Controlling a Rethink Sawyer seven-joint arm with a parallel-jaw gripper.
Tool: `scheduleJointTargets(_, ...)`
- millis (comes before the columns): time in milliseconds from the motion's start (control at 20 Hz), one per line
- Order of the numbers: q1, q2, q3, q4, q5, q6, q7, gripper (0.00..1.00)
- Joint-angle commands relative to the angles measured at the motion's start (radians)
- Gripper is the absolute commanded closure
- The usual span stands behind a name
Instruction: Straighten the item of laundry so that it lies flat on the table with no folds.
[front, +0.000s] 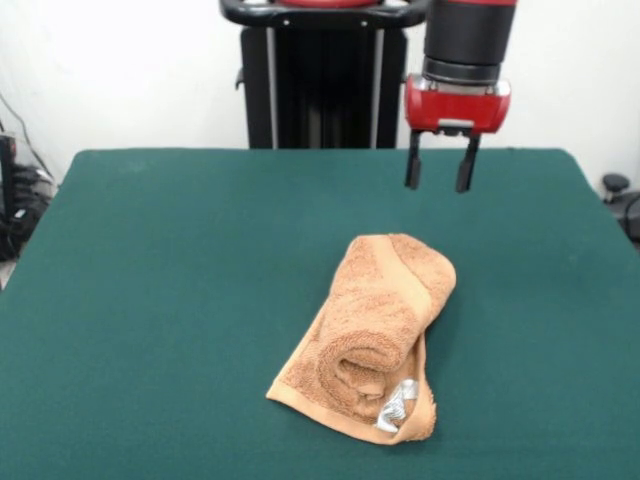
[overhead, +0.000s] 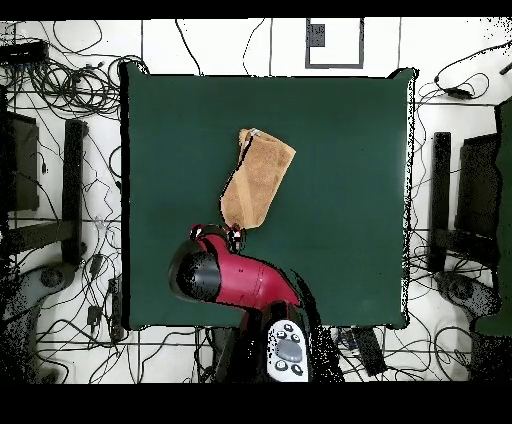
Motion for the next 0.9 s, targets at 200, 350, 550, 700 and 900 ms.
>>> scheduleJointTargets(200,-0.041,0.130,0.148,0.044,-0.032,-0.130,0.216,0.00)
scheduleJointTargets(350,-0.050,0.148,0.151,0.044,-0.036,-0.133,0.215,0.00)
scheduleJointTargets(550,-0.041,0.167,0.138,0.030,-0.029,-0.121,0.208,0.00)
scheduleJointTargets(700,-0.046,0.175,0.146,0.026,-0.026,-0.116,0.209,0.00)
scheduleJointTargets(900,-0.045,0.195,0.151,0.012,-0.018,-0.123,0.214,0.00)
